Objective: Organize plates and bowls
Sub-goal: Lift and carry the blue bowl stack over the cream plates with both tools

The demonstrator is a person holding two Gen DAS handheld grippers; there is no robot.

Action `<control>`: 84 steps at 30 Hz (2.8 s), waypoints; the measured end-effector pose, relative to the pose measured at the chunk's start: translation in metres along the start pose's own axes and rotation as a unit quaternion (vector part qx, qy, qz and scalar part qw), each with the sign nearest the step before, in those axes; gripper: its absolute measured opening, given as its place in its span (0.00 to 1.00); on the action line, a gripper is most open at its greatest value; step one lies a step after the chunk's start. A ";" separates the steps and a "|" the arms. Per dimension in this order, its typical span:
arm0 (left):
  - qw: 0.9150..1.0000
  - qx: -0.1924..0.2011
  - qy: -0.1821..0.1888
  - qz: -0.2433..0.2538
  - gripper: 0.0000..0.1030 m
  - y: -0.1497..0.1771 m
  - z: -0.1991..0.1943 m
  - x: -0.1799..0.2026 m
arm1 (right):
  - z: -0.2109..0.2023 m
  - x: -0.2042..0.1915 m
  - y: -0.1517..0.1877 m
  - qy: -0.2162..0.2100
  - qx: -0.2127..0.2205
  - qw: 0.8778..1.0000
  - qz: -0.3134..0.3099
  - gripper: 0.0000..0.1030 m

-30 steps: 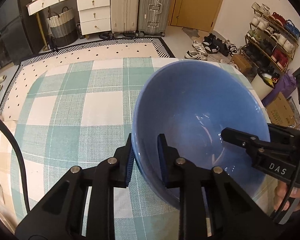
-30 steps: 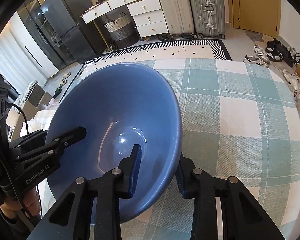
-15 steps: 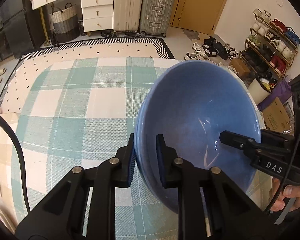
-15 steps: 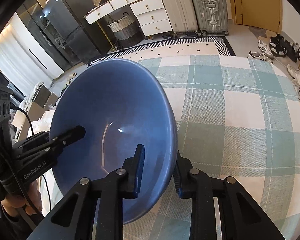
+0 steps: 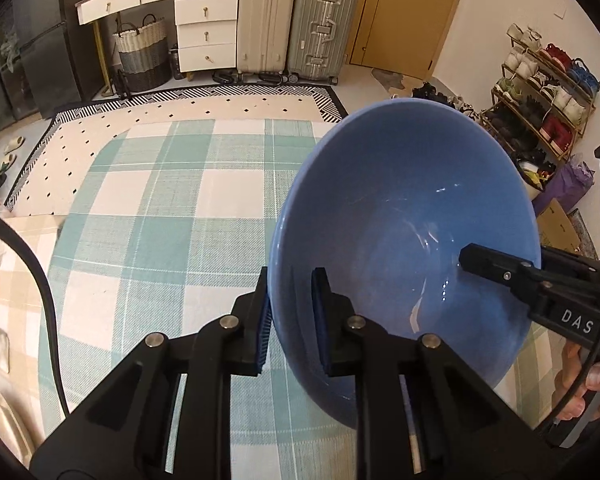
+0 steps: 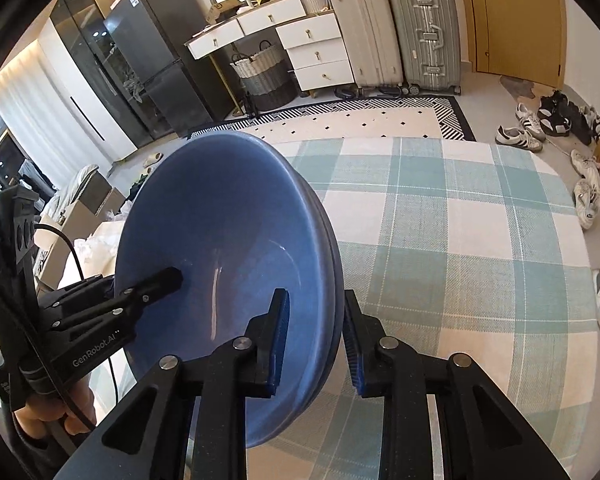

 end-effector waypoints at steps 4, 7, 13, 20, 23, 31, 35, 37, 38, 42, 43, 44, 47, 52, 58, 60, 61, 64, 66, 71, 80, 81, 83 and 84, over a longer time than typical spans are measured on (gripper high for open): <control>1.000 0.007 -0.003 -0.004 0.12 0.007 -0.019 -0.001 | -0.011 -0.010 0.007 -0.006 0.005 1.000 -0.002 0.26; 1.000 0.012 -0.006 -0.006 0.12 0.014 -0.032 -0.002 | -0.021 -0.019 0.012 -0.006 0.009 1.000 -0.006 0.26; 1.000 0.020 -0.012 -0.010 0.11 0.032 -0.063 -0.005 | -0.038 -0.039 0.025 -0.006 0.014 1.000 -0.016 0.26; 0.999 0.026 -0.019 -0.015 0.11 0.059 -0.096 -0.009 | -0.054 -0.060 0.047 -0.011 0.015 1.000 -0.023 0.26; 0.999 0.027 -0.020 -0.017 0.11 0.073 -0.109 -0.011 | -0.062 -0.069 0.058 -0.014 0.017 0.999 -0.026 0.26; 0.999 0.029 -0.026 -0.024 0.11 0.113 -0.141 -0.012 | -0.075 -0.089 0.085 -0.016 0.017 0.999 -0.031 0.26; 0.999 0.027 -0.031 -0.027 0.11 0.133 -0.154 -0.015 | -0.077 -0.097 0.100 -0.020 0.014 0.999 -0.031 0.26; 0.999 0.027 -0.035 -0.027 0.11 0.143 -0.160 -0.016 | -0.078 -0.101 0.106 -0.020 0.013 0.999 -0.032 0.26; 0.999 0.027 -0.037 -0.028 0.11 0.147 -0.163 -0.016 | -0.078 -0.104 0.110 -0.020 0.012 0.999 -0.033 0.26; 0.998 0.026 -0.040 -0.033 0.11 0.166 -0.175 -0.020 | -0.082 -0.113 0.125 -0.025 0.009 0.999 -0.034 0.26; 0.998 0.026 -0.042 -0.034 0.11 0.171 -0.177 -0.021 | -0.083 -0.117 0.130 -0.025 0.008 0.999 -0.037 0.26; 0.998 0.026 -0.044 -0.035 0.11 0.176 -0.180 -0.022 | -0.083 -0.120 0.134 -0.025 0.006 0.999 -0.039 0.26; 0.998 0.025 -0.049 -0.037 0.11 0.193 -0.188 -0.026 | -0.082 -0.127 0.145 -0.029 0.001 0.999 -0.042 0.26; 0.997 0.021 -0.057 -0.042 0.11 0.219 -0.199 -0.031 | -0.081 -0.138 0.169 -0.036 -0.014 0.998 -0.046 0.26; 0.997 0.019 -0.062 -0.045 0.11 0.254 -0.210 -0.035 | -0.083 -0.147 0.196 -0.034 -0.024 0.998 -0.049 0.26; 0.997 0.018 -0.061 -0.047 0.11 0.263 -0.213 -0.036 | -0.085 -0.150 0.204 -0.034 -0.026 0.998 -0.051 0.26; 0.997 0.018 -0.061 -0.048 0.11 0.269 -0.216 -0.036 | -0.085 -0.152 0.209 -0.034 -0.027 0.998 -0.052 0.26; 0.997 0.016 -0.061 -0.048 0.11 0.282 -0.218 -0.037 | -0.086 -0.156 0.222 -0.034 -0.030 0.997 -0.056 0.26; 0.997 0.013 -0.059 -0.050 0.11 0.291 -0.219 -0.038 | -0.086 -0.157 0.229 -0.034 -0.033 0.997 -0.056 0.26; 0.997 0.003 -0.053 -0.054 0.11 0.310 -0.216 -0.039 | -0.086 -0.158 0.245 -0.030 -0.041 0.997 -0.057 0.26; 0.997 -0.012 -0.048 -0.053 0.11 0.326 -0.209 -0.036 | -0.077 -0.154 0.262 -0.027 -0.063 0.996 -0.053 0.26; 0.997 -0.010 -0.049 -0.053 0.11 0.325 -0.209 -0.036 | -0.076 -0.154 0.262 -0.025 -0.062 0.996 -0.052 0.26; 0.997 -0.010 -0.050 -0.051 0.11 0.323 -0.210 -0.034 | -0.074 -0.153 0.262 -0.020 -0.063 0.996 -0.052 0.26; 0.997 -0.010 -0.051 -0.048 0.11 0.322 -0.210 -0.033 | -0.074 -0.153 0.262 -0.019 -0.063 0.996 -0.052 0.26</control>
Point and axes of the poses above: each gripper's, at about its wrist camera, not at the fingertips, and z roughly the way its jaws point, x to its right, y to its underside, the point moved 7 cm from there along z, roughly the way its jaws point, and after that the axes turned 4 degrees about -x, right-handed, at the moved point
